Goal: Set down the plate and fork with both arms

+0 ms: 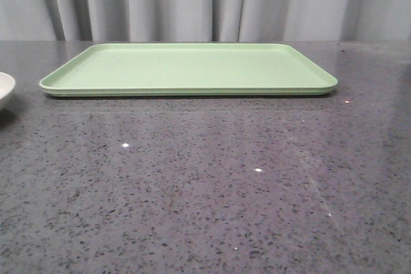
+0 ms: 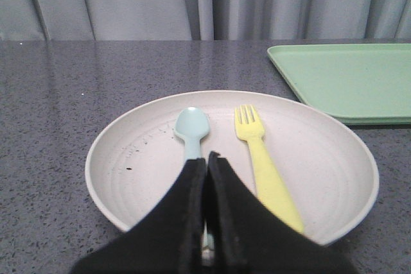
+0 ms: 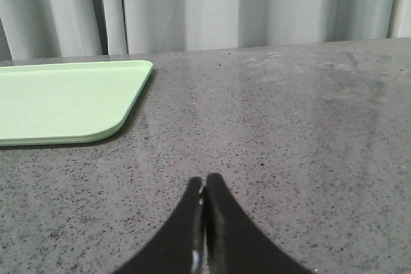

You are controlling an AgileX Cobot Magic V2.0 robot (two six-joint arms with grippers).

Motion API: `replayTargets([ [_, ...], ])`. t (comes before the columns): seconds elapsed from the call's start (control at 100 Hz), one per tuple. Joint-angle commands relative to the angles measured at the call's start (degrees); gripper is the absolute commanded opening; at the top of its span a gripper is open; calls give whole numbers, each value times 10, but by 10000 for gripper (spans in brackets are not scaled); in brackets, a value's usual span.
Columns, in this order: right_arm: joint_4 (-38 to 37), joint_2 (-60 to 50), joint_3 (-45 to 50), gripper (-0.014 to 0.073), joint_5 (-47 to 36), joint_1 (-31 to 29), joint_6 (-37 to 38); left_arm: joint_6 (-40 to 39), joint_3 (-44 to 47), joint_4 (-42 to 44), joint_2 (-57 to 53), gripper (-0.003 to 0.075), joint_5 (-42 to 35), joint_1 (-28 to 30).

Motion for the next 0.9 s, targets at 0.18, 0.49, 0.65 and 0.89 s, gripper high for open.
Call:
replayTargets([
  [0.18, -7, -14, -3, -4, -51, -4, -7, 0, 7, -5, -18, -20, -47, 1],
  [0.49, -7, -14, -3, -4, -51, -4, -7, 0, 7, -5, -18, -20, -74, 1],
  [0.65, -7, -14, -3, -4, -52, -4, -7, 0, 7, -5, -18, -20, -81, 1],
  [0.89, 1, -14, -5, -4, -53, -4, -7, 0, -2, -5, -18, -20, -87, 1],
])
